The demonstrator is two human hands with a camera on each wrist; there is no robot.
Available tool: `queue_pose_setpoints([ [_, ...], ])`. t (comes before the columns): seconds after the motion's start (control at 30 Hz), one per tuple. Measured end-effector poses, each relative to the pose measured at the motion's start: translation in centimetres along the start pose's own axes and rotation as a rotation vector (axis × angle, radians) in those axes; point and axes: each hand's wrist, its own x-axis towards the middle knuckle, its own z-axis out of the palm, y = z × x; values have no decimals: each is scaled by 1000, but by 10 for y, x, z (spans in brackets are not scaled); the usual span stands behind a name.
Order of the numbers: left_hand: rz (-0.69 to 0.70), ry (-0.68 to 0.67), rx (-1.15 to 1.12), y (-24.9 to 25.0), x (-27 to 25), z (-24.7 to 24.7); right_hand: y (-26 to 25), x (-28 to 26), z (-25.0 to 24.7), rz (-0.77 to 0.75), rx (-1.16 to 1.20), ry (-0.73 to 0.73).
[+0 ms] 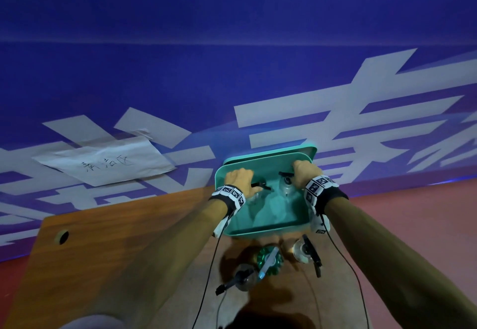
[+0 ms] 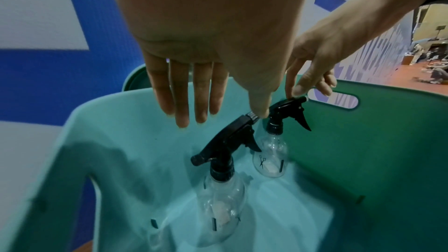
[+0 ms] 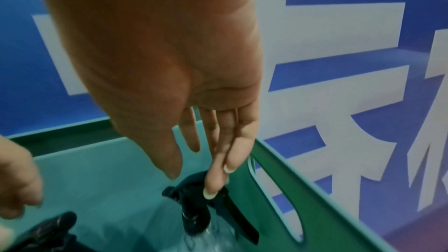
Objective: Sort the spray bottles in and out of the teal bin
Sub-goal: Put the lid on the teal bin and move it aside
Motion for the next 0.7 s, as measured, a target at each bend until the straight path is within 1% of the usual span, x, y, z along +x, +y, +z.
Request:
queue_pose_setpoints([
  [0.1,-21,93,-33,-5,-4,-10,-4,-1,-16,8,51,67],
  [0.23,-119,222,-134,-18,-7,-20,-3,-1,-30,24,153,196],
  [0.37,-213,288,-182,-35,-10,-29,3,-1,-36,30,113,265],
  [0.43,-255,281,-165,-43,-10,-31,6,0,-37,33,60,273],
  [0.53,-308,216,-160,-50,-11,-28,13,4,-35,66,53,250],
  [0.63,-344,129,-296,-54,-11,-21,17,8,-28,74,221,201],
  [0.7,-387,90,-425,-59,-7,-13,20,10,-24,58,344,210],
])
